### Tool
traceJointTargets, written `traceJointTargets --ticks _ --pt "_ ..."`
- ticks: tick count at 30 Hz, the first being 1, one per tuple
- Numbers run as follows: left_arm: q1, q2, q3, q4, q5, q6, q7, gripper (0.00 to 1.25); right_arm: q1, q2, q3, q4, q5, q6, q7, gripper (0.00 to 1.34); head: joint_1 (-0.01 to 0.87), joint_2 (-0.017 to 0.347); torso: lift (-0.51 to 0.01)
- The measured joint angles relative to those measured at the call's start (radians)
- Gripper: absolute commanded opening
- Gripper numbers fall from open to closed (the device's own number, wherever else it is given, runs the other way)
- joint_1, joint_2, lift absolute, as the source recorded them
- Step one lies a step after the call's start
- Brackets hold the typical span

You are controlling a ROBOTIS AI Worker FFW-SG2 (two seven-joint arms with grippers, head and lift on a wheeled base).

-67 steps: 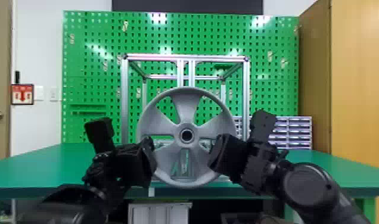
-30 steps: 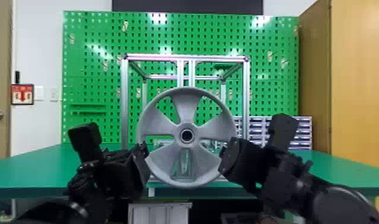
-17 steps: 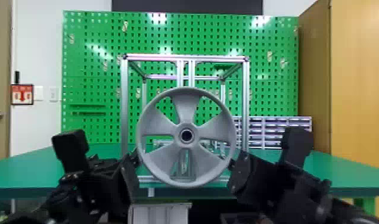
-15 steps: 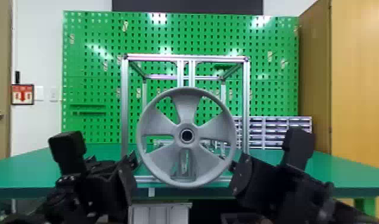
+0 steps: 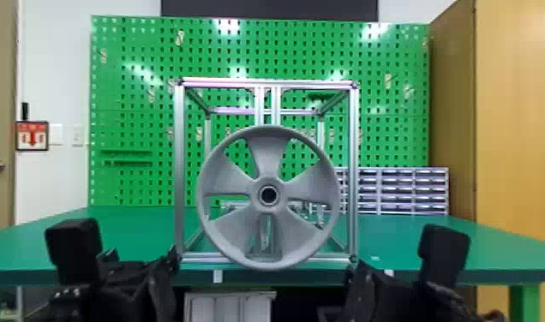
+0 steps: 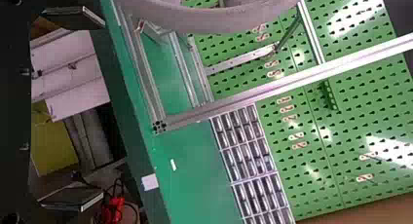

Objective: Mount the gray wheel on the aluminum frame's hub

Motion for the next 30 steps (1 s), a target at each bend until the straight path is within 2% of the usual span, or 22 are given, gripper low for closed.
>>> traceJointTargets --ticks 7,16,24,30 --pt "0.079 0.0 0.03 -0.026 -0.054 0.005 -0.007 1.14 0.086 0.01 0.028 -0.031 0.171 -0.062 0.041 1.24 -0.005 0.006 -0.499" --pt "0.168 -0.007 0.064 -0.03 -0.097 0.004 -0.034 1.14 0.172 0.03 0.058 -0.019 0.349 -0.153 0.1 1.27 -0.005 0.006 -0.499" --pt "0.206 -0.017 0.077 -0.03 -0.105 0.004 -0.036 1.13 0.201 0.039 0.068 0.016 0.442 -0.199 0.164 1.27 -0.005 0.006 -0.499" --pt "0.215 -0.019 0.073 -0.029 -0.129 0.004 -0.046 1.13 0.213 0.045 0.075 0.027 0.445 -0.202 0.187 1.26 -0.005 0.006 -0.499"
